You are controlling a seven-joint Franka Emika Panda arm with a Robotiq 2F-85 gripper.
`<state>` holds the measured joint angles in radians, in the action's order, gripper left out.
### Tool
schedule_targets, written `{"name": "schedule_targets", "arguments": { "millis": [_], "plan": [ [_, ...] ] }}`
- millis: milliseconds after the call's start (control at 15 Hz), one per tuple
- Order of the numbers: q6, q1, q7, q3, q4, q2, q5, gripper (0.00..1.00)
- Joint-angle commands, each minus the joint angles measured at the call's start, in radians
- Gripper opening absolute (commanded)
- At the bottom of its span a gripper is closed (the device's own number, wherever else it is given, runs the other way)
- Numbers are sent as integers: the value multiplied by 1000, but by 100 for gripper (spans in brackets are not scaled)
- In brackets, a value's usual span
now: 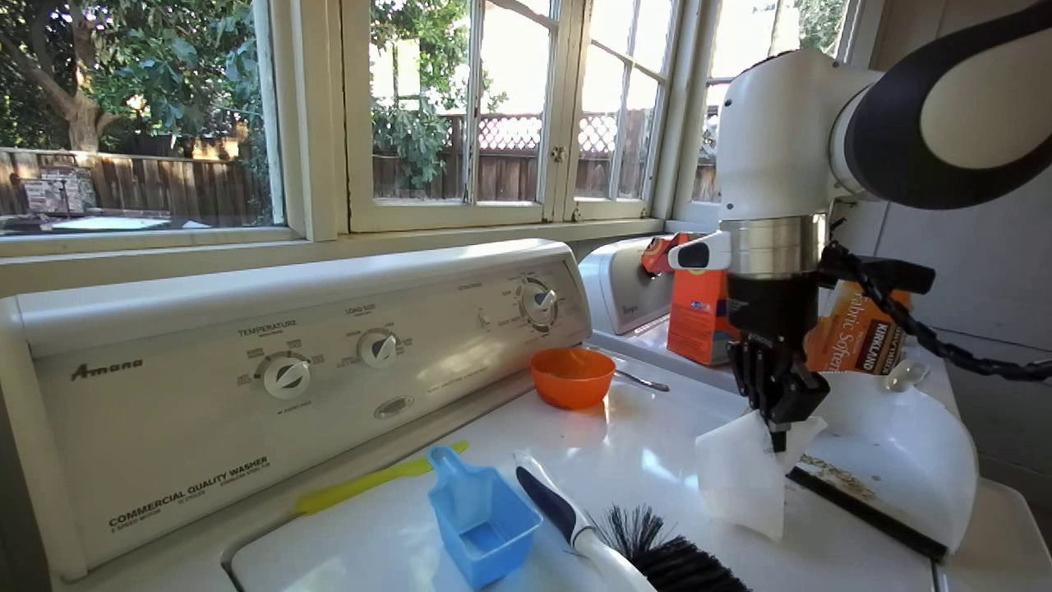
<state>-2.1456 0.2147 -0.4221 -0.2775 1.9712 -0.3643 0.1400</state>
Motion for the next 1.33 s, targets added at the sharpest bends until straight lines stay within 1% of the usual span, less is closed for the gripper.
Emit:
{"name": "schedule_targets", "arguments": {
  "millis": [0, 200, 333, 733, 1267],
  "plan": [
    [-63, -3, -17, -12, 9, -41, -44, 3],
    [-115, 6, 13, -5, 4, -87, -38, 3],
    [-118, 13, 33, 7, 6, -111, -14, 3],
    [-68, 17, 48, 25, 19, -87, 18, 3],
    [76, 14, 42, 40, 15, -63, 61, 3]
  ]
}}
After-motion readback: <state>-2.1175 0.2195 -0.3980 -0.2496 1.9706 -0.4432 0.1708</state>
